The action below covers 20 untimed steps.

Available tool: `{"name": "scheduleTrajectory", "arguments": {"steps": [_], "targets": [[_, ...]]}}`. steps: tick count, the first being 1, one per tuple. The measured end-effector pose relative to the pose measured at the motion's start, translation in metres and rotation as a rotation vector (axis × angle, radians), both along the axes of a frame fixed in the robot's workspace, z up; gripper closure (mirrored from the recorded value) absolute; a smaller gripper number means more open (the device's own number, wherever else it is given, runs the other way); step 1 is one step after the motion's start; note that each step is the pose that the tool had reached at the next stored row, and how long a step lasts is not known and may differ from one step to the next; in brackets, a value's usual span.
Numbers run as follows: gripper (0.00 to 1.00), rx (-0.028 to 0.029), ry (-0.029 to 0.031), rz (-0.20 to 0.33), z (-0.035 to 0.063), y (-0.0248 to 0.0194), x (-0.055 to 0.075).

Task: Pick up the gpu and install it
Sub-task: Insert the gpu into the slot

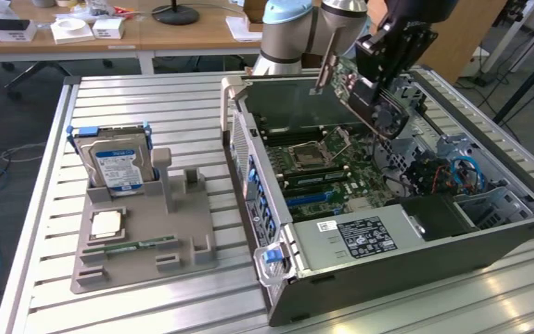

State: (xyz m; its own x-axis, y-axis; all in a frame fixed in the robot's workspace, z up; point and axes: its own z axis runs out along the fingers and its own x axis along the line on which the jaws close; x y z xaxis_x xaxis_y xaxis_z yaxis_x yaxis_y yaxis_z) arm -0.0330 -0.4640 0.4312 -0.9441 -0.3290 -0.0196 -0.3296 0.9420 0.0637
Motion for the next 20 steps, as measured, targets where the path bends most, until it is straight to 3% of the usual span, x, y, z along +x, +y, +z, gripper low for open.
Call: {"name": "scheduleTrajectory", "arguments": {"steps": [20], "targets": [[0.74,-0.0012,0.0000,0.272,-0.0005,0.0000,0.0000]]}}
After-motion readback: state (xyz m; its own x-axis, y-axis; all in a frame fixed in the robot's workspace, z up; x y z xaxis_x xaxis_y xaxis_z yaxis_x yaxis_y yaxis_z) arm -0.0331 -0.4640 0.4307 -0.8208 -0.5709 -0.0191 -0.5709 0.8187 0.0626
